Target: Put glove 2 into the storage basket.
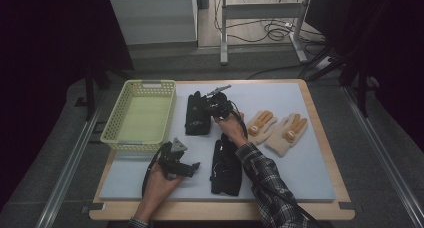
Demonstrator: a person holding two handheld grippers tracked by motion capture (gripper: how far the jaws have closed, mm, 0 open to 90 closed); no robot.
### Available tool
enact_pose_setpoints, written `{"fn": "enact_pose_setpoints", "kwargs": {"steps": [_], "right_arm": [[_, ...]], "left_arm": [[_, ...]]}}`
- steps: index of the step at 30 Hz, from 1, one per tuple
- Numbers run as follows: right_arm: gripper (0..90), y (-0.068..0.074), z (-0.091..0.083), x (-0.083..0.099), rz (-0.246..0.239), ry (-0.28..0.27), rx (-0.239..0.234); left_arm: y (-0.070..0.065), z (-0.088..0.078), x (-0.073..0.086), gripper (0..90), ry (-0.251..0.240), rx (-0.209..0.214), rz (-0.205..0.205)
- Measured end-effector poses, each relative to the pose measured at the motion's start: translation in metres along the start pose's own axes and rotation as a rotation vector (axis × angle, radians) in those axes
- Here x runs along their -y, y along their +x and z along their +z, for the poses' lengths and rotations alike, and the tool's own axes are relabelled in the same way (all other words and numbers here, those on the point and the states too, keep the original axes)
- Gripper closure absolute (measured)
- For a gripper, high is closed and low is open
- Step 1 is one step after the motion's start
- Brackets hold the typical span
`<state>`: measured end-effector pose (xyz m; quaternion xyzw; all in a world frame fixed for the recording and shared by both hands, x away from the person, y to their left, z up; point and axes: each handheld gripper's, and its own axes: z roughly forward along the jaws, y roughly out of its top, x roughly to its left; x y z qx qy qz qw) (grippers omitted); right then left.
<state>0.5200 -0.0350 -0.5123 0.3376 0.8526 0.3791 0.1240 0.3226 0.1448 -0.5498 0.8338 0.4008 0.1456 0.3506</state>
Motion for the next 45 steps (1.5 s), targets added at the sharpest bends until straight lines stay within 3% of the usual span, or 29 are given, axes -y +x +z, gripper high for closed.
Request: {"fn": "enact_pose_setpoints", "kwargs": {"steps": [10, 23, 32, 45], "right_arm": [[88.8, 0.005, -0.04, -0.002, 0.029, -0.067, -0.032], [88.8, 0.011, -0.096, 0.008, 0.06, -0.142, -0.089], [88.7, 0.037, -0.139, 0.026, 0.023, -0.164, -0.123], [88.7, 0.065, -0.18, 0.066, 0.03, -0.18, -0.164]], "left_arm": [[0.0, 0.0, 0.0, 5.1, -0.001, 0.0, 0.0], [0.0, 0.0, 0.0, 5.1, 0.001, -0.001, 0.003], [0.0, 0.0, 0.0, 5.1, 0.0, 0.0, 0.003], [0.0, 0.0, 0.0, 5.1, -0.002, 0.0, -0.003]]}}
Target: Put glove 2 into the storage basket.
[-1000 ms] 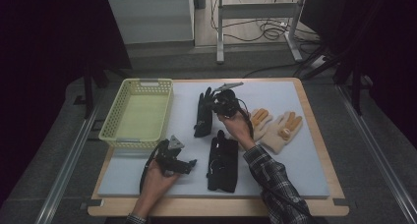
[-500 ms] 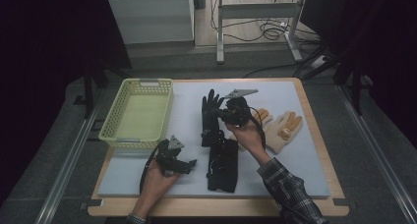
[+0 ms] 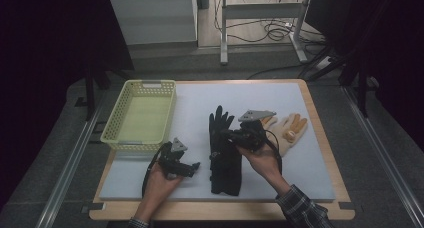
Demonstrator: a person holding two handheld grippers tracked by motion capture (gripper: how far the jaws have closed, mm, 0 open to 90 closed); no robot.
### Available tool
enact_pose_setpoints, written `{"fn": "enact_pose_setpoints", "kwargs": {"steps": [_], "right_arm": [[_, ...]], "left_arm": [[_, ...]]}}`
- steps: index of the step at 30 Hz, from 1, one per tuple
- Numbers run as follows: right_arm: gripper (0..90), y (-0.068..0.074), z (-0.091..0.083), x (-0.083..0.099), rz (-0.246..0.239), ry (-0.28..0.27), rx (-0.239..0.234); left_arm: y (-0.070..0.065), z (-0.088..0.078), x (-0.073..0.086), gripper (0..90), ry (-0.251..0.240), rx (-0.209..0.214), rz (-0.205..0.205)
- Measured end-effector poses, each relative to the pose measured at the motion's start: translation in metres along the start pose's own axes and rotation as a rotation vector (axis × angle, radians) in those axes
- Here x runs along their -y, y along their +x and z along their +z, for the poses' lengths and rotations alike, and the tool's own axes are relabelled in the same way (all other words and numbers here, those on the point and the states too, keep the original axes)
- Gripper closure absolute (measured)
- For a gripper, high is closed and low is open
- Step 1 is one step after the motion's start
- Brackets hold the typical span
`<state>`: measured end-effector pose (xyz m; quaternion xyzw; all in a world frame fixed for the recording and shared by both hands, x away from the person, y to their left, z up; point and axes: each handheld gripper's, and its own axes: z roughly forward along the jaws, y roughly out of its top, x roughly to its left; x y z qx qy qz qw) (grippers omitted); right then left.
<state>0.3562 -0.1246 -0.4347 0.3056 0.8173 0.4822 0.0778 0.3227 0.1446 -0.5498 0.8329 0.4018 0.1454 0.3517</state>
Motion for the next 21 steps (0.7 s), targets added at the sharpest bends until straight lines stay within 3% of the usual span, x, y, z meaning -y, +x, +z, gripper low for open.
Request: {"fn": "enact_pose_setpoints", "kwargs": {"steps": [7, 16, 21], "right_arm": [[88.7, 0.02, -0.015, 0.022, 0.023, 0.004, -0.005], [88.7, 0.028, -0.008, 0.047, 0.072, 0.012, -0.009], [88.6, 0.022, -0.008, 0.061, 0.05, 0.03, 0.06]], "left_arm": [[0.0, 0.0, 0.0, 5.1, 0.004, 0.001, 0.005], [0.0, 0.0, 0.0, 5.1, 0.002, 0.0, 0.005], [0.0, 0.0, 0.0, 5.1, 0.0, -0.001, 0.001]]}}
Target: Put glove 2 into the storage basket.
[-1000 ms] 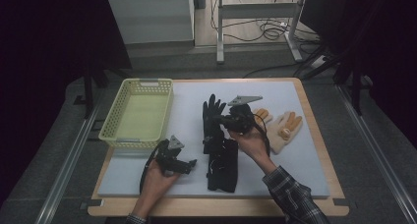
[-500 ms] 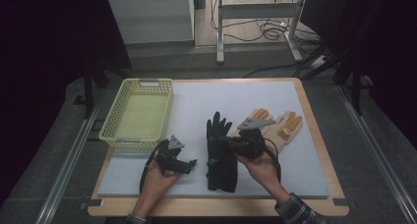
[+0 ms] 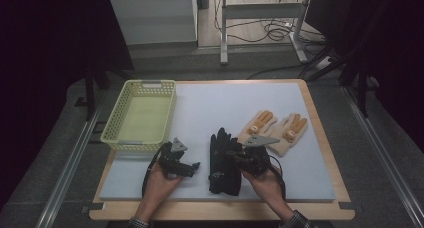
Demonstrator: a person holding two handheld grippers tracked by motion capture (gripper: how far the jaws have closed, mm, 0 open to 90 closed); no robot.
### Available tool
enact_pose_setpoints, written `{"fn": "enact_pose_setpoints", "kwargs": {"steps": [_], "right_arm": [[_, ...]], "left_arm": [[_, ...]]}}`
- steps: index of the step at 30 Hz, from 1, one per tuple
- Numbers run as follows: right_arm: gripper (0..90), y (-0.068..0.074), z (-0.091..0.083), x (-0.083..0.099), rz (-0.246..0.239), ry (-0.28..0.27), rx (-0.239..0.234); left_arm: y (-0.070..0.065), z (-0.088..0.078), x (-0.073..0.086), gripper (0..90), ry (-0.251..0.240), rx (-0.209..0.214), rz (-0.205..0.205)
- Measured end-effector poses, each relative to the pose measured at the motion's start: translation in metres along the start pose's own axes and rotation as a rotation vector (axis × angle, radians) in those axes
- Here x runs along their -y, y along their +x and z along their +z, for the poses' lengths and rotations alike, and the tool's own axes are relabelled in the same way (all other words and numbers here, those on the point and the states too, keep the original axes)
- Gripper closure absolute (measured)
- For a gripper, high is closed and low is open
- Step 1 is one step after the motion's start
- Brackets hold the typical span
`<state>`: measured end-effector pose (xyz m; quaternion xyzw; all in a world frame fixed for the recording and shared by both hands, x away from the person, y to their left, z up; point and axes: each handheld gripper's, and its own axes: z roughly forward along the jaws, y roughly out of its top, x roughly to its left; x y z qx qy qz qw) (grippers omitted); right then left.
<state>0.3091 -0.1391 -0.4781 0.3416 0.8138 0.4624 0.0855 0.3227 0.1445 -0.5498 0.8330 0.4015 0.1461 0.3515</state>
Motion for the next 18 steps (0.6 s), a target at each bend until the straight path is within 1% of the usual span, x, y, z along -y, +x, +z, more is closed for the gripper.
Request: {"fn": "enact_pose_setpoints", "kwargs": {"steps": [4, 8, 11, 12, 15, 17, 18], "right_arm": [[88.5, -0.006, -0.005, 0.016, -0.006, 0.008, 0.038], [88.1, -0.008, -0.007, 0.023, -0.012, 0.01, 0.049], [86.7, -0.011, -0.004, 0.029, -0.023, 0.029, 0.06], [86.0, -0.013, -0.002, 0.032, -0.018, 0.036, 0.062], [78.7, -0.016, 0.001, 0.035, -0.018, 0.041, 0.057], [72.9, -0.018, -0.003, 0.032, -0.038, 0.029, 0.067], [67.5, -0.021, -0.008, 0.03, -0.051, 0.026, 0.073]], "left_arm": [[0.0, 0.0, 0.0, 5.1, 0.003, 0.0, 0.003], [0.0, 0.0, 0.0, 5.1, 0.003, 0.0, 0.004], [0.0, 0.0, 0.0, 5.1, 0.003, 0.001, 0.004], [0.0, 0.0, 0.0, 5.1, 0.003, 0.0, 0.004], [0.0, 0.0, 0.0, 5.1, 0.003, 0.001, 0.004], [0.0, 0.0, 0.0, 5.1, 0.003, 0.0, 0.003], [0.0, 0.0, 0.0, 5.1, 0.003, 0.0, 0.003]]}}
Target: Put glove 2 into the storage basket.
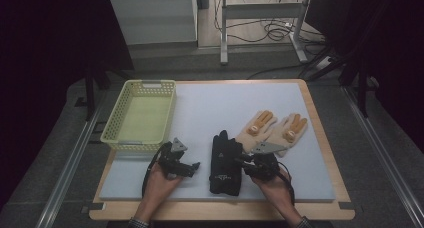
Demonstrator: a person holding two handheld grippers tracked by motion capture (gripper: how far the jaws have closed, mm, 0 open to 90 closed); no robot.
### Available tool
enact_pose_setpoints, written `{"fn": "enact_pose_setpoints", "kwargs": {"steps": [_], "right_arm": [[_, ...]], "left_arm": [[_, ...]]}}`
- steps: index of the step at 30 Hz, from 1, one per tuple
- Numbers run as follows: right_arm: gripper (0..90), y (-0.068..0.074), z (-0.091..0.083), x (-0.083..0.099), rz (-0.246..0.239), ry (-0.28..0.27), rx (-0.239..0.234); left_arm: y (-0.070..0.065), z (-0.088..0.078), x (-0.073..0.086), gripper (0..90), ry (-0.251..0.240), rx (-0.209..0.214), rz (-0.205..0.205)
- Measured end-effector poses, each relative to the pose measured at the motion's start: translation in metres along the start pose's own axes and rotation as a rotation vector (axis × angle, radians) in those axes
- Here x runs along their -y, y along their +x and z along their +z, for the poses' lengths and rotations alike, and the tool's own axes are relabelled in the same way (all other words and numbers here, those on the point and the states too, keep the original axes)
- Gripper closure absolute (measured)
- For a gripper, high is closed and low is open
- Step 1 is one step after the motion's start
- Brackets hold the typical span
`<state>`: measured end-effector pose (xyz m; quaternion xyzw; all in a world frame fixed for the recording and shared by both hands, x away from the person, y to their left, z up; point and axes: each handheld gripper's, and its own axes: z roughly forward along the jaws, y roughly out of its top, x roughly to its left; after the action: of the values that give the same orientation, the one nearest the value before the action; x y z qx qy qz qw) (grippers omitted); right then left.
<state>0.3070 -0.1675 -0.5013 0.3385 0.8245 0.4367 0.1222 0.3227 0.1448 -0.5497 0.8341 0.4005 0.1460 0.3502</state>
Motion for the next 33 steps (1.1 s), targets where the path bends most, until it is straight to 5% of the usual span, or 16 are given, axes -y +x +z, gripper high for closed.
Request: {"fn": "enact_pose_setpoints", "kwargs": {"steps": [8, 18, 21, 22, 28, 33], "right_arm": [[53.0, -0.018, -0.011, 0.007, 0.023, 0.015, -0.012], [53.4, -0.019, -0.012, 0.028, -0.02, 0.056, -0.027], [65.9, -0.018, -0.013, 0.033, -0.042, 0.068, -0.024], [74.6, -0.017, -0.013, 0.035, -0.052, 0.086, -0.061], [85.4, -0.007, -0.006, 0.039, -0.078, 0.124, -0.116], [86.3, 0.0, 0.002, 0.038, -0.095, 0.131, -0.132]], "left_arm": [[0.0, 0.0, 0.0, 5.7, -0.002, 0.001, -0.002], [-0.001, -0.014, 0.013, 5.8, 0.007, -0.015, -0.01], [0.001, -0.021, 0.02, 5.7, 0.01, -0.022, -0.02], [0.003, -0.023, 0.023, 5.6, 0.008, -0.025, -0.03], [0.008, -0.033, 0.035, 4.8, 0.002, -0.023, -0.031], [0.01, -0.033, 0.036, 4.5, 0.005, -0.016, -0.03]]}}
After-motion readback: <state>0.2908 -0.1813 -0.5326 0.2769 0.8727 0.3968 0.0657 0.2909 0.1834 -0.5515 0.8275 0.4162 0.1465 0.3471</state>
